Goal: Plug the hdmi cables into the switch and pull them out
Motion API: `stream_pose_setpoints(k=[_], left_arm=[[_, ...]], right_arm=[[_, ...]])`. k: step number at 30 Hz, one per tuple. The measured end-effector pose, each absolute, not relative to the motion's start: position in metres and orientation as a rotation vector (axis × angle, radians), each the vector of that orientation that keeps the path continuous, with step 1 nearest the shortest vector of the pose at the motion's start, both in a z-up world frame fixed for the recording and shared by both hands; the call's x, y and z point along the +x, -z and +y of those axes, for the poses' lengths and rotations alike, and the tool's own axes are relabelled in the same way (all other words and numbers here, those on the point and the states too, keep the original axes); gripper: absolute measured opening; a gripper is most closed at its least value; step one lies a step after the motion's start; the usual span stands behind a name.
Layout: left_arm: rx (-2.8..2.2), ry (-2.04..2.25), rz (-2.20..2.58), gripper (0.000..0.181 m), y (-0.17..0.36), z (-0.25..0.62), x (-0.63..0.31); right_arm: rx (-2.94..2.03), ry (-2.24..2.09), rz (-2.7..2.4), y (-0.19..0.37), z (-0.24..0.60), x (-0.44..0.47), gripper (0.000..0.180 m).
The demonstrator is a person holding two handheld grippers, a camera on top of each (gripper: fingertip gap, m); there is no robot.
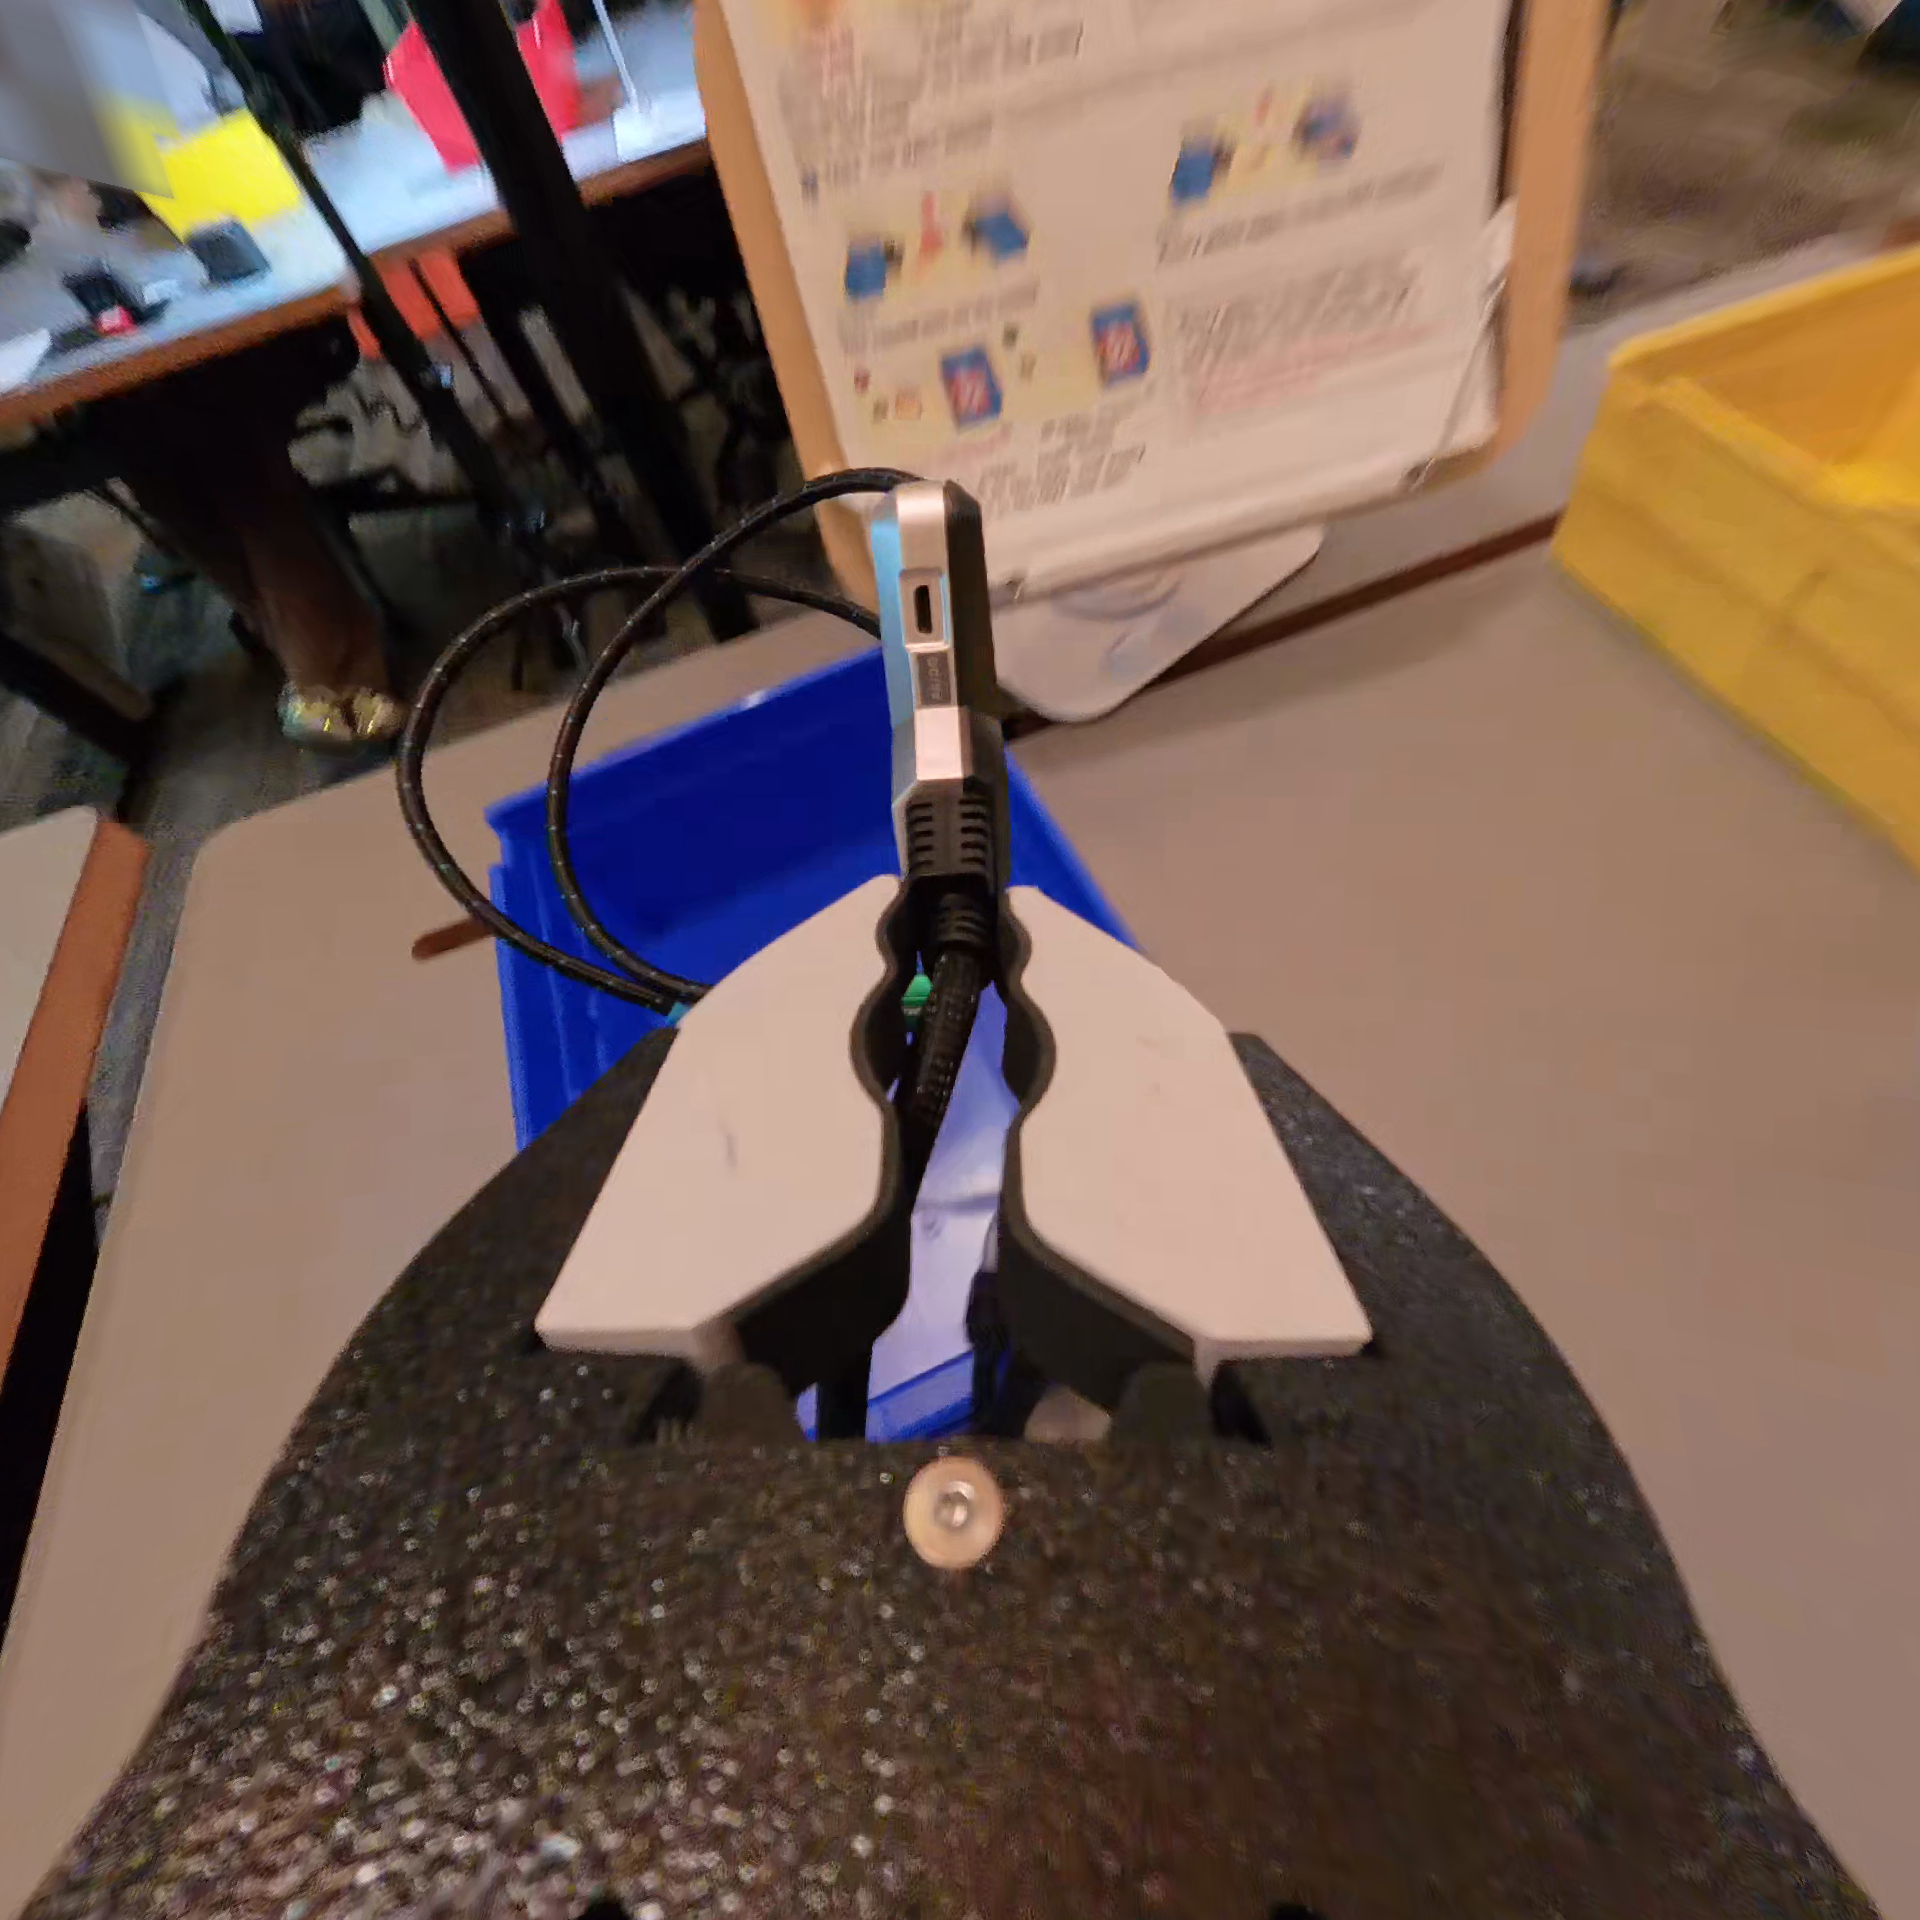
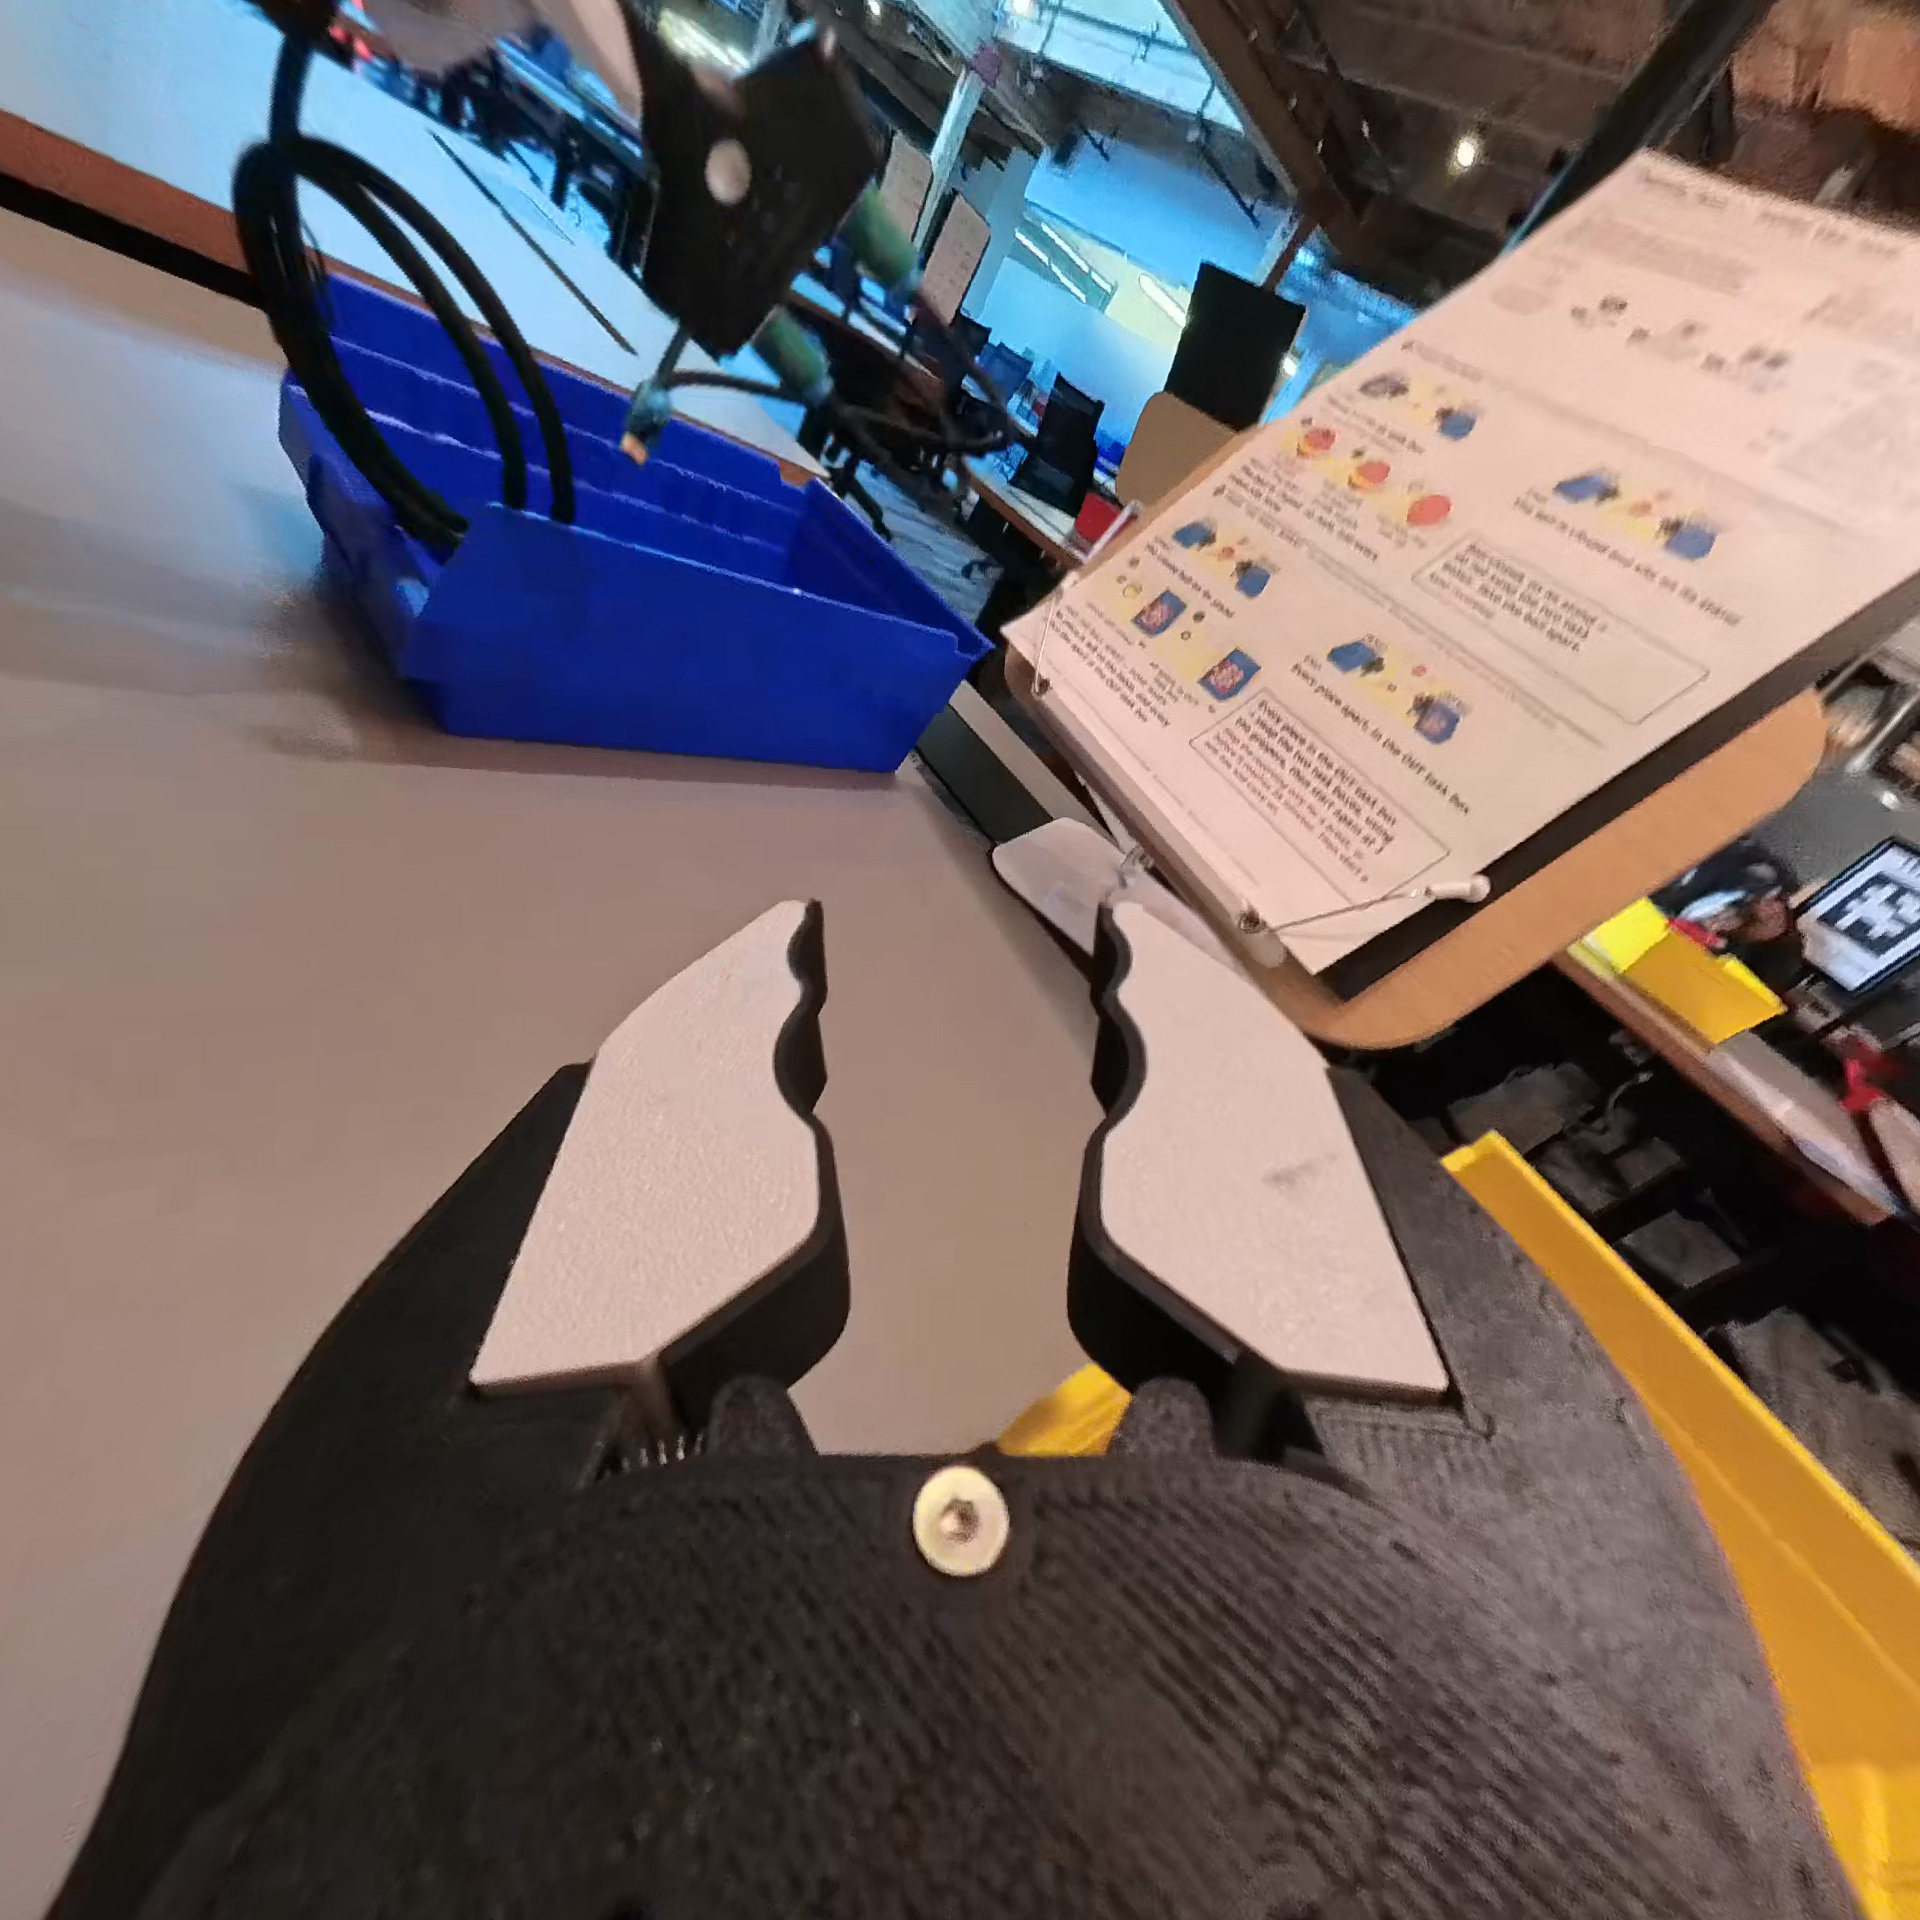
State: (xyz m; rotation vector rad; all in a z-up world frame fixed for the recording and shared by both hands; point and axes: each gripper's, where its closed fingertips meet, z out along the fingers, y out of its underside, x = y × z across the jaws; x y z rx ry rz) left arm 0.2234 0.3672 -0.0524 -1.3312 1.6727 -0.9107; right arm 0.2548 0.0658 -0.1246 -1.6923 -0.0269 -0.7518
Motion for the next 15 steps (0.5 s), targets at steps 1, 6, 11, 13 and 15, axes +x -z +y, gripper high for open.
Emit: stream_pose_setpoints(k=[1,6,11,13,15], left_arm=[[-1.309,0.966,1.653,0.013,0.038,0.361,0.217],[-1.258,1.327,1.637,0.013,-0.018,0.312,0.181],[-1.251,1.803,1.776,0.014,-0.028,0.25,0.14],[-1.269,1.99,1.868,0.014,-0.015,0.225,0.125],[-1.288,2.119,1.961,0.014,0.004,0.203,0.111]], right_arm=[[-1.683,0.766,-0.046,0.122,0.068,0.252,0.049],[-1.529,0.937,-0.137,0.088,0.075,0.235,0.049],[-1.361,1.146,-0.29,0.047,0.081,0.199,0.049],[-1.277,1.217,-0.343,0.03,0.082,0.179,0.05],[-1.241,1.272,-0.435,0.024,0.089,0.157,0.05]])
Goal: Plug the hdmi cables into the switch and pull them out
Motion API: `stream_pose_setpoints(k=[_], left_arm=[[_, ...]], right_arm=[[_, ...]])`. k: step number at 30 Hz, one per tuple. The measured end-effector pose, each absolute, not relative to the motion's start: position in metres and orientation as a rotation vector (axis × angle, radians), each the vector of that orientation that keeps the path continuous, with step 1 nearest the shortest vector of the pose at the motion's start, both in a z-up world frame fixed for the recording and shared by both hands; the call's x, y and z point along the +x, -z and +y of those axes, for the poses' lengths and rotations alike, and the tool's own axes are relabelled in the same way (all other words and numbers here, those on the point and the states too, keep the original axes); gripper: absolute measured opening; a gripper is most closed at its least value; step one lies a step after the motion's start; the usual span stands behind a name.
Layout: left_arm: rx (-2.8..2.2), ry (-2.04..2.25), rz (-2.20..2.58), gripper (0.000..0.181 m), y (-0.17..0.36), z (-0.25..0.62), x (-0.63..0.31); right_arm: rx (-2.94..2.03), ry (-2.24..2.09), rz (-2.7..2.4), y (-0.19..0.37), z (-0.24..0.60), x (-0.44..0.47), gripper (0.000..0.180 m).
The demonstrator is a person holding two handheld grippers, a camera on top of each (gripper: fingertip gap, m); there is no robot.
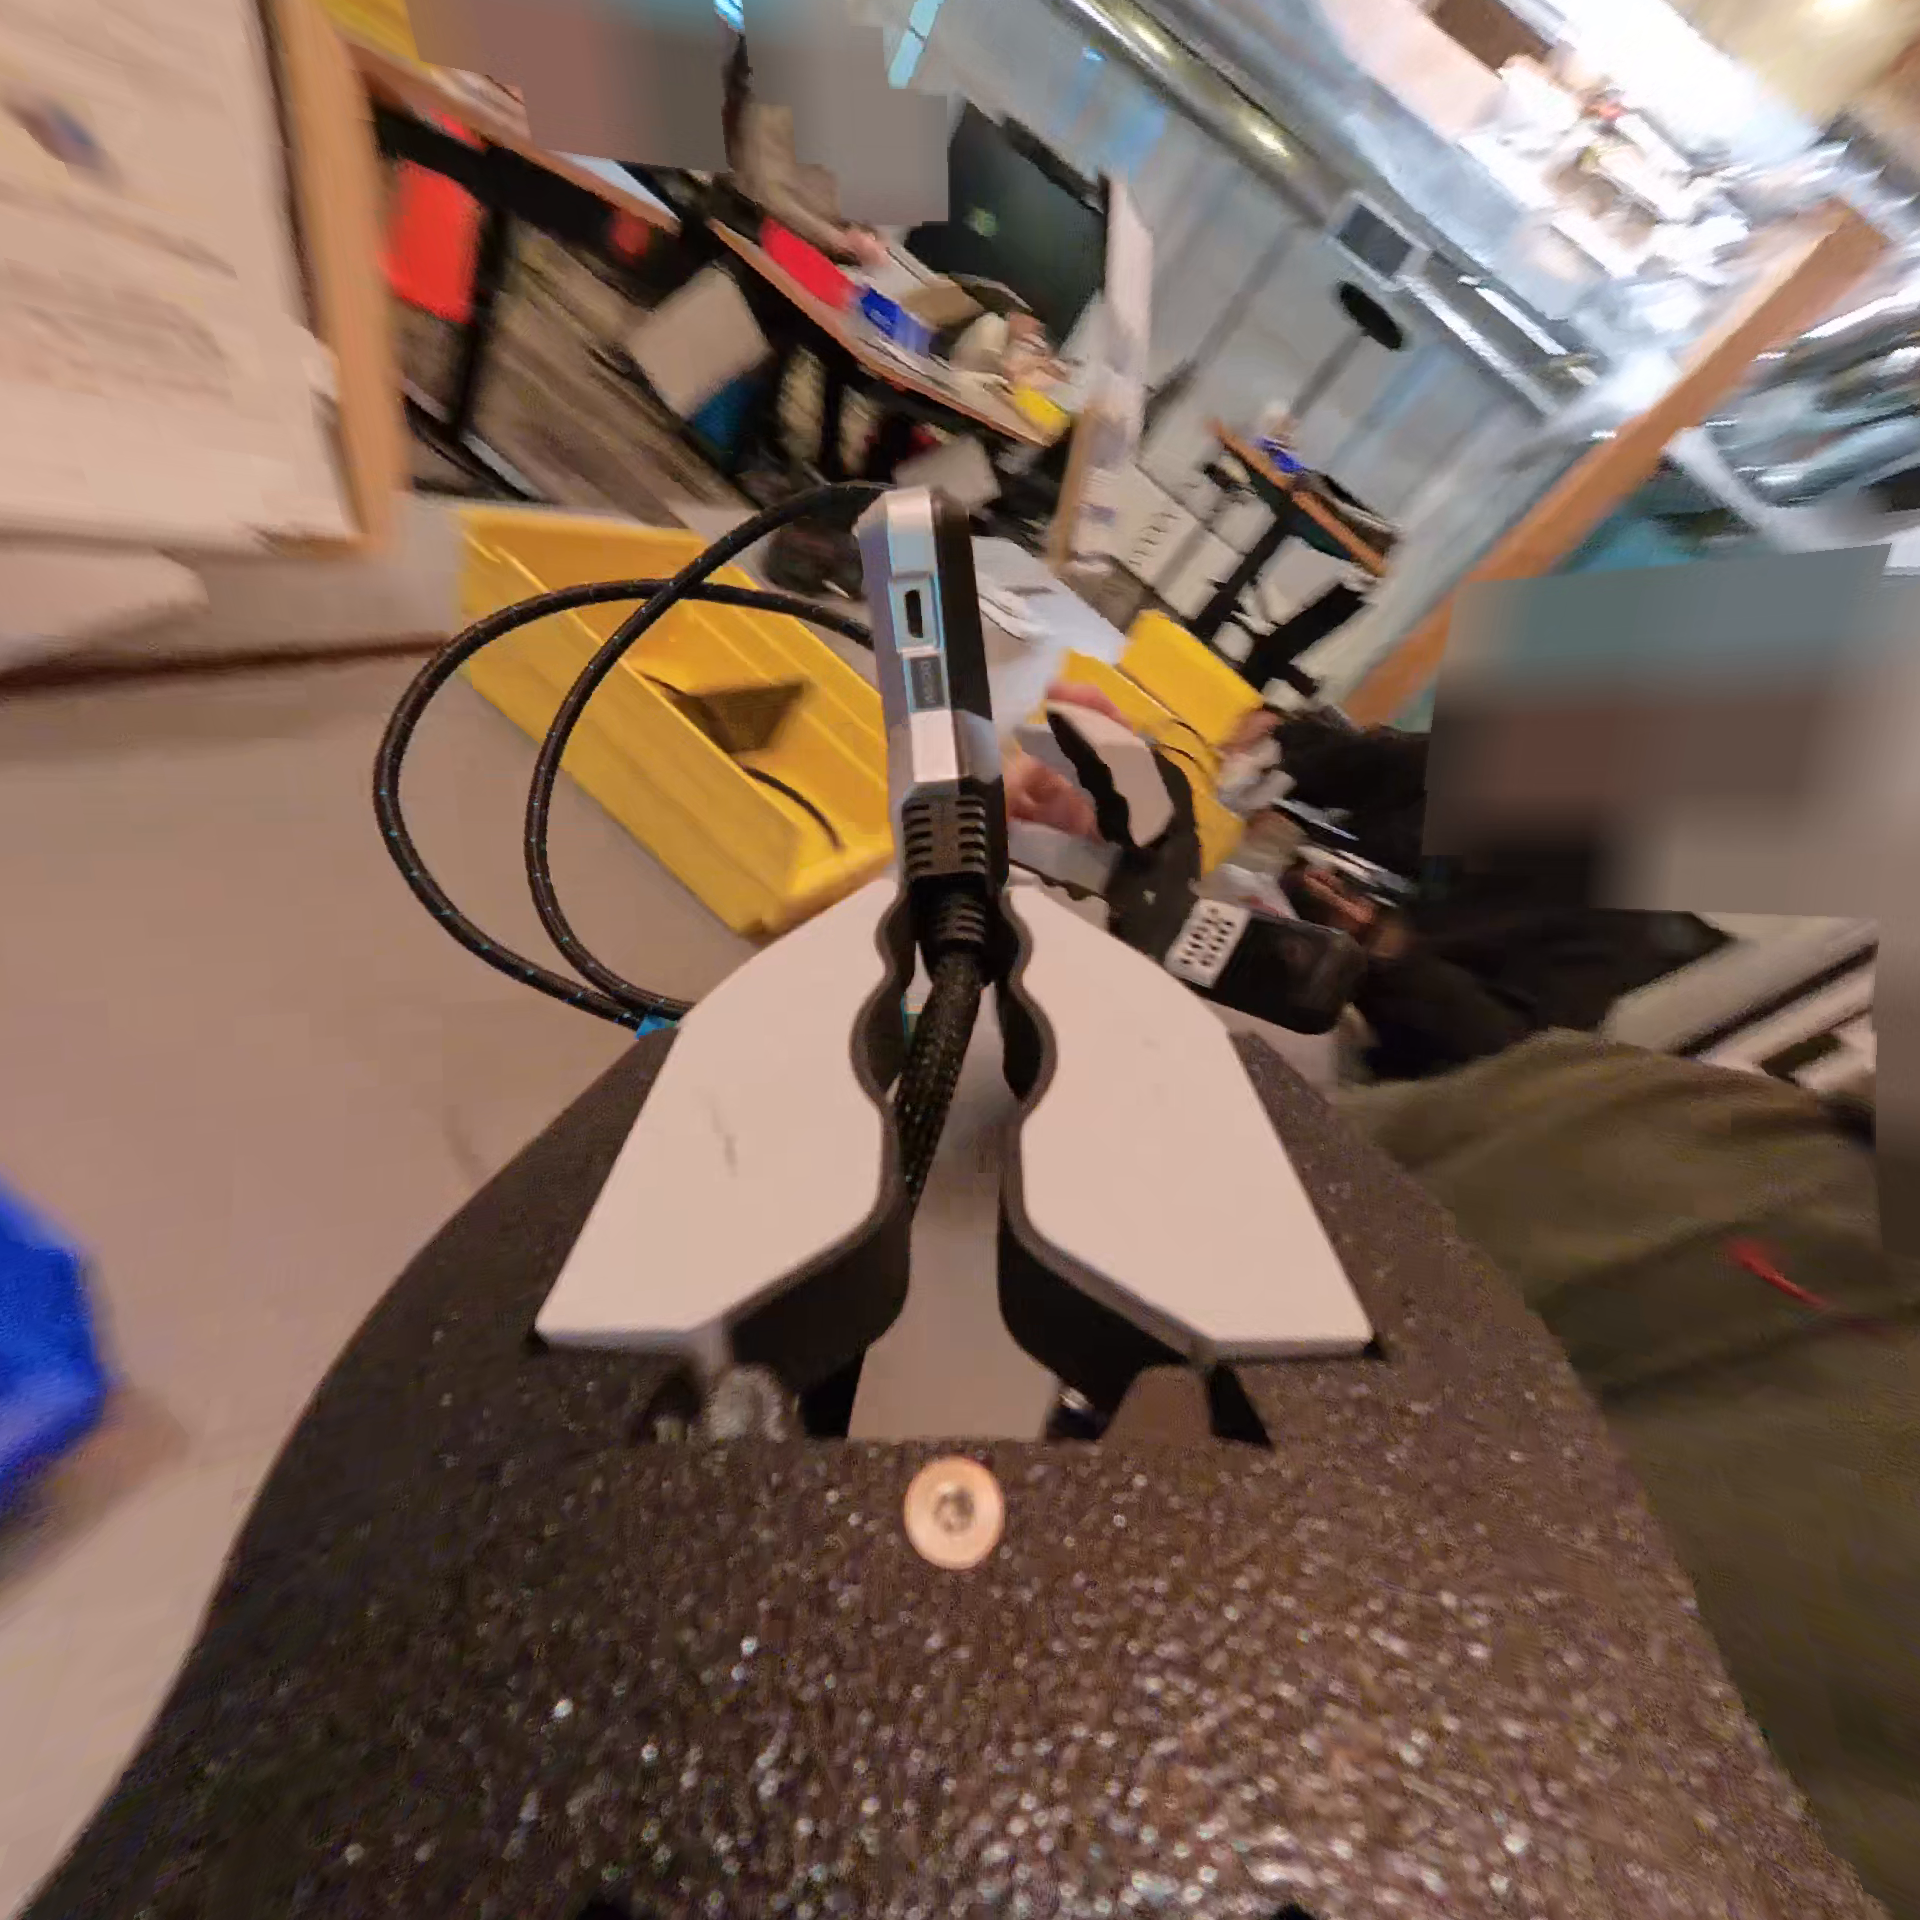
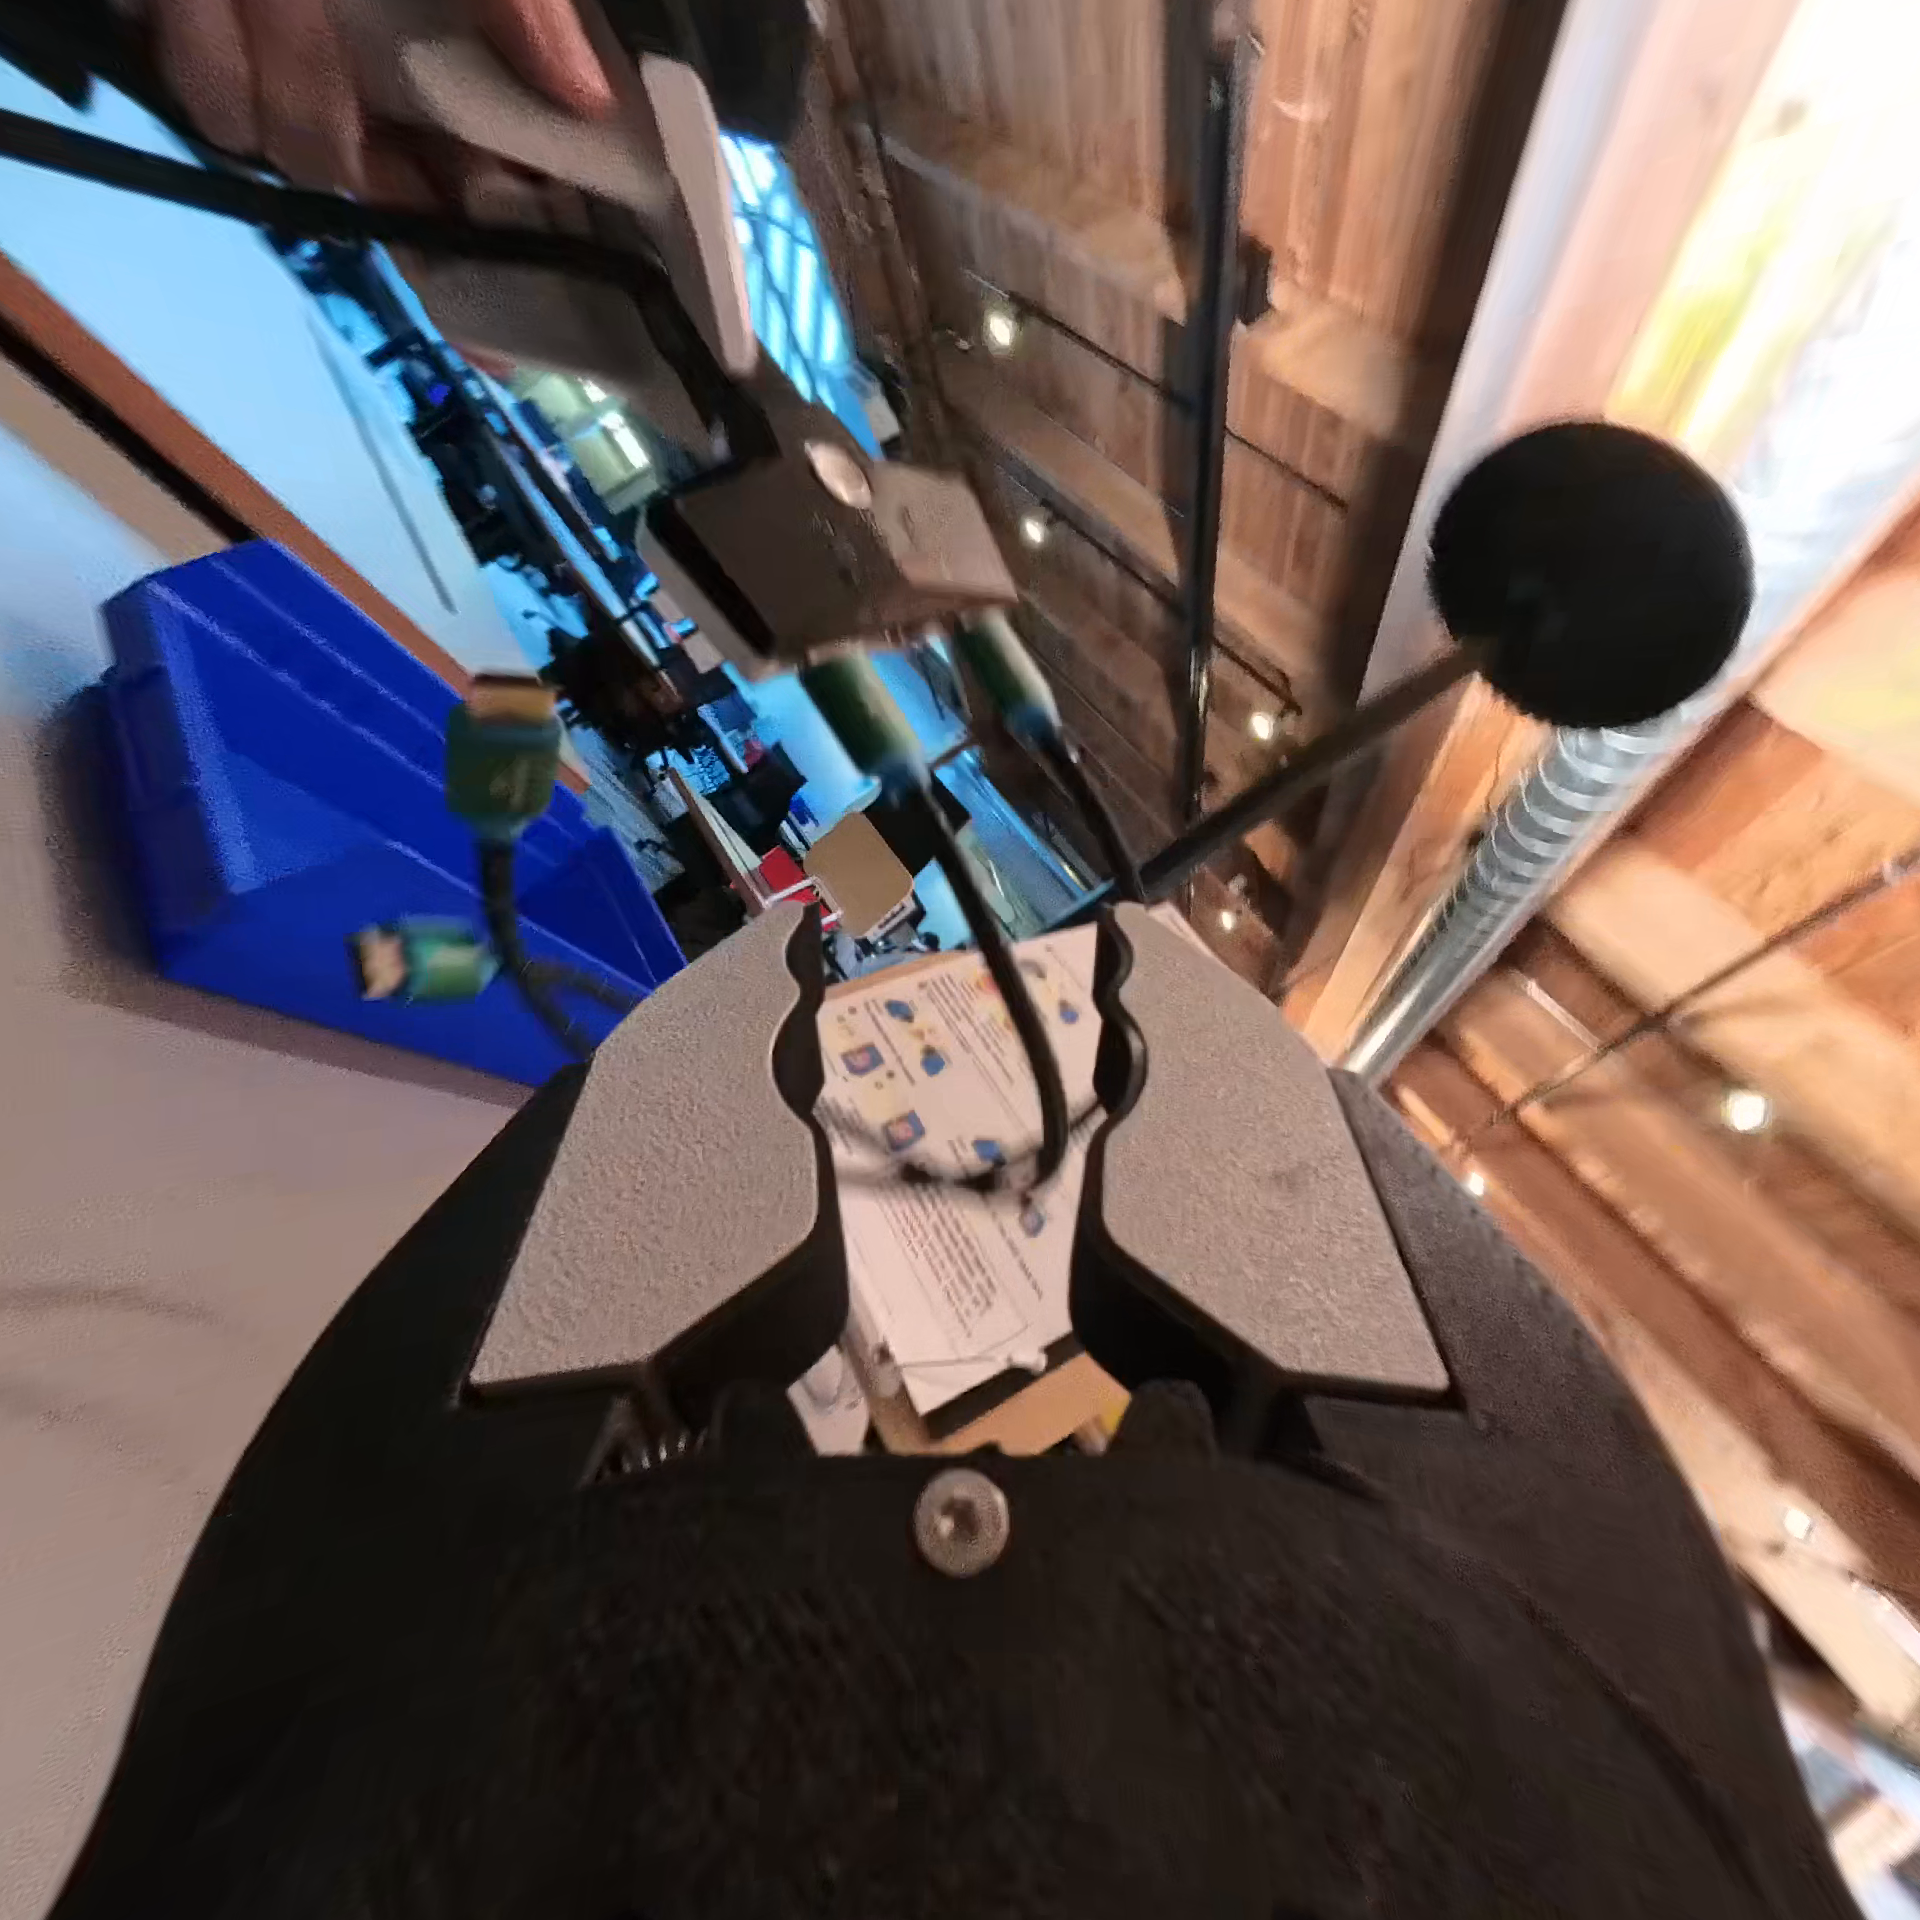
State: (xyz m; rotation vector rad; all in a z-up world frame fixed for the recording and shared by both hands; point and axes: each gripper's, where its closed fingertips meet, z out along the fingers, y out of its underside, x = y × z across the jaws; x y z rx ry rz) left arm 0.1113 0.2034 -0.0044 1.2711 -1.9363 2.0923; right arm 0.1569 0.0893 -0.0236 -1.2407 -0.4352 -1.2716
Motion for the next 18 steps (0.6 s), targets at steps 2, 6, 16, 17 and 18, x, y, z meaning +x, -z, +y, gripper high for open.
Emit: stream_pose_setpoints(k=[2,6,16,17,18], left_arm=[[1.209,-2.019,-1.901,0.014,0.027,0.186,0.101],[1.204,-1.925,-1.916,0.014,0.061,0.168,0.093],[1.132,-1.969,-2.479,0.026,0.075,0.186,0.104],[1.074,-1.963,-2.578,0.028,0.07,0.185,0.101],[1.005,-1.94,-2.674,0.031,0.067,0.182,0.097]], right_arm=[[-1.288,1.317,-0.577,0.037,0.103,0.142,0.048],[-1.439,1.314,-0.739,0.078,0.121,0.136,0.035],[-1.738,1.172,-0.774,0.117,0.117,0.133,0.016],[-1.791,1.16,-0.783,0.122,0.111,0.135,0.015],[-1.82,1.166,-0.795,0.125,0.106,0.137,0.016]])
